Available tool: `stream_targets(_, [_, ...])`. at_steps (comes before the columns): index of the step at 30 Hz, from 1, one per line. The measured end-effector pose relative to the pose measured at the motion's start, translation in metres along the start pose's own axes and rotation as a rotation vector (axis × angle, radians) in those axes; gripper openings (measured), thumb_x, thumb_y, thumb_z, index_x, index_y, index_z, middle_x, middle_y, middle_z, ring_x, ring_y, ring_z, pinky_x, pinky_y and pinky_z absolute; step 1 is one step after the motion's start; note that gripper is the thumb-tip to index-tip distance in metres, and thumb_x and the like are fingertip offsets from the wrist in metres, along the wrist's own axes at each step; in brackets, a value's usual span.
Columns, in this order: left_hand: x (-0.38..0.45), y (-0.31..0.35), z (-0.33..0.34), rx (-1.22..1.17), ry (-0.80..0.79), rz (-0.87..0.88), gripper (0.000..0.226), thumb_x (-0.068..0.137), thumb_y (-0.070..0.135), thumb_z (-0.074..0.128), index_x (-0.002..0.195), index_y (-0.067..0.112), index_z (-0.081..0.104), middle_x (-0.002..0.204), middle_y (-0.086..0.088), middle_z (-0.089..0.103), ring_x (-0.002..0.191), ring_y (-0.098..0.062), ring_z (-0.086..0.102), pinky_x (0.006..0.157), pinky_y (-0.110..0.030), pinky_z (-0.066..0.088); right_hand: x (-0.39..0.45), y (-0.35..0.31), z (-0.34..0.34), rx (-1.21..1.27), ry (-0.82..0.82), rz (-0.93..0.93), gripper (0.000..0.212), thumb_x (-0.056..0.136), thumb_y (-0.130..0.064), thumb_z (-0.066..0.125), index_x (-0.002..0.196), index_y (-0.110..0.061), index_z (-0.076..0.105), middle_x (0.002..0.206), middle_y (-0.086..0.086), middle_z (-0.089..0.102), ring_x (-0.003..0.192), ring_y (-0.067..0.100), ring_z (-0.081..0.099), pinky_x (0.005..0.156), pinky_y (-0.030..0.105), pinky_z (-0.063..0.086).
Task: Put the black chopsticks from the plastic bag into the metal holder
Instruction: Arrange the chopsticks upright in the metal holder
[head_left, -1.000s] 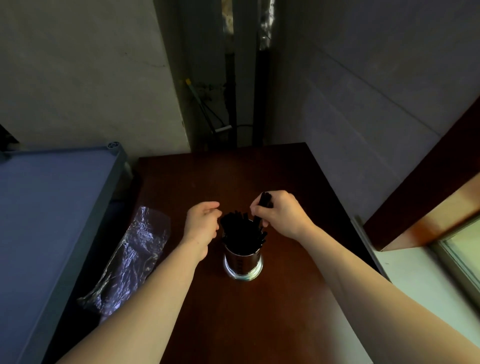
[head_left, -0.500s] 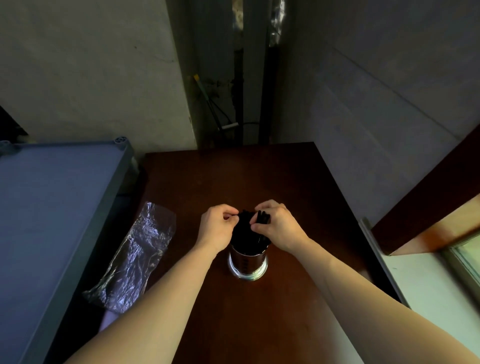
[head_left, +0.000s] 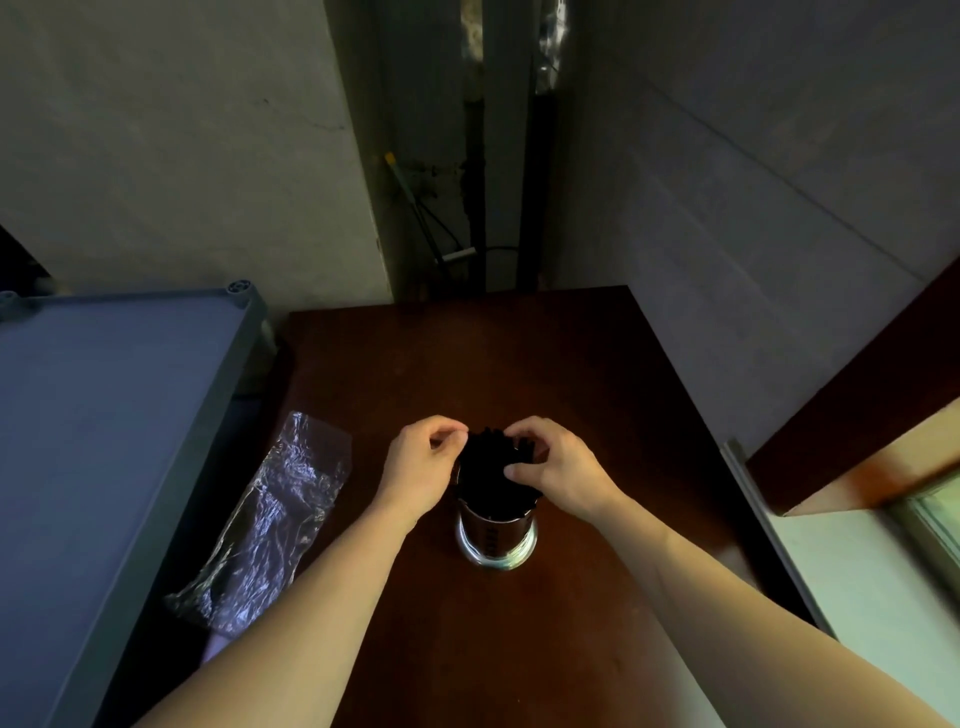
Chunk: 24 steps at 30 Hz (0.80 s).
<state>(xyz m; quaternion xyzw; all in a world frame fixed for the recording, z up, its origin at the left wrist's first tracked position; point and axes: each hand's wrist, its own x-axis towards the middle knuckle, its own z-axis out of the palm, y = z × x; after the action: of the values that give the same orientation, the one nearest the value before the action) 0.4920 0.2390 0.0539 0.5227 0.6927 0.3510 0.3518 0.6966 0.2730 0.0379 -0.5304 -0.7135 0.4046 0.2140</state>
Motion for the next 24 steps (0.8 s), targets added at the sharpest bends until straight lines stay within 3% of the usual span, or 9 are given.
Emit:
stream_targets(2, [0.000, -0.004, -0.007, -0.025, -0.041, -0.034, 0.037, 0.091, 0.047, 0.066, 0.124, 0.031, 0.064, 0.115, 0.006, 0.067, 0.092, -0.013, 0.069, 0.067, -0.021, 0.049, -0.008, -0.001, -0.006, 0.085, 0.018, -0.006, 0.065, 0.080, -0.040, 0.083, 0.136, -0.037, 0.051, 0.126, -0.014, 0.058, 0.110, 0.003, 0.056, 0.089, 0.030, 0.052])
stream_targets(4, [-0.002, -0.006, -0.013, -0.032, -0.200, -0.108, 0.086, 0.073, 0.068, 0.073, 0.146, 0.033, 0.044, 0.135, 0.004, 0.056, 0.097, -0.017, 0.069, 0.065, -0.024, 0.053, -0.019, 0.000, -0.012, 0.105, 0.018, -0.019, 0.092, 0.070, -0.060, 0.083, 0.149, -0.040, 0.038, 0.136, -0.018, 0.049, 0.112, -0.001, 0.053, 0.083, 0.020, 0.048])
stream_targets(6, [-0.002, -0.005, -0.015, 0.075, -0.369, -0.152, 0.127, 0.052, 0.076, 0.081, 0.156, 0.040, 0.019, 0.158, 0.000, 0.034, 0.127, -0.033, 0.057, 0.092, -0.043, 0.057, -0.029, 0.000, -0.015, 0.028, -0.033, -0.019, 0.124, 0.055, -0.078, 0.080, 0.157, -0.042, 0.019, 0.147, -0.014, 0.036, 0.113, 0.005, 0.055, 0.078, 0.019, 0.051])
stream_targets(8, [-0.004, -0.002, -0.012, 0.165, -0.469, -0.142, 0.139, 0.051, 0.062, 0.091, 0.157, 0.045, 0.002, 0.169, -0.001, 0.009, 0.151, -0.035, 0.024, 0.116, -0.056, 0.035, -0.036, 0.001, -0.013, -0.103, -0.122, 0.005, 0.142, 0.046, -0.083, 0.079, 0.159, -0.045, 0.001, 0.158, -0.012, 0.018, 0.128, 0.020, 0.052, 0.093, 0.031, 0.056])
stream_targets(10, [-0.006, 0.001, -0.007, 0.214, -0.505, -0.101, 0.138, 0.062, 0.035, 0.094, 0.155, 0.047, -0.008, 0.170, 0.001, 0.000, 0.155, -0.026, 0.009, 0.121, -0.054, 0.023, -0.039, 0.003, -0.006, -0.181, -0.181, 0.019, 0.144, 0.050, -0.074, 0.085, 0.158, -0.045, -0.007, 0.161, -0.016, 0.007, 0.144, 0.026, 0.037, 0.108, 0.038, 0.047])
stream_targets(14, [-0.007, 0.009, 0.002, 0.284, -0.523, -0.034, 0.135, 0.071, 0.008, 0.086, 0.153, 0.050, -0.013, 0.169, 0.004, 0.003, 0.154, -0.028, 0.015, 0.117, -0.050, 0.033, -0.036, 0.004, 0.004, -0.169, -0.137, 0.011, 0.128, 0.073, -0.041, 0.089, 0.160, -0.040, -0.004, 0.161, -0.007, 0.015, 0.142, 0.025, 0.039, 0.111, 0.037, 0.046])
stream_targets(20, [-0.008, 0.006, 0.010, 0.289, -0.372, 0.043, 0.110, 0.078, 0.006, 0.078, 0.159, 0.035, 0.010, 0.166, -0.001, 0.023, 0.150, -0.025, 0.027, 0.117, -0.044, 0.036, -0.026, -0.002, 0.005, -0.138, -0.022, 0.029, 0.105, 0.079, -0.032, 0.085, 0.160, -0.030, 0.018, 0.149, 0.000, 0.039, 0.123, 0.026, 0.054, 0.101, 0.038, 0.054])
stream_targets(24, [-0.007, 0.009, 0.016, 0.236, -0.301, 0.096, 0.088, 0.080, 0.005, 0.076, 0.154, 0.025, 0.034, 0.149, -0.001, 0.047, 0.130, -0.026, 0.054, 0.106, -0.042, 0.050, -0.018, -0.010, 0.009, -0.135, 0.026, 0.034, 0.092, 0.081, -0.029, 0.085, 0.157, -0.019, 0.034, 0.140, 0.003, 0.051, 0.119, 0.024, 0.057, 0.095, 0.029, 0.049])
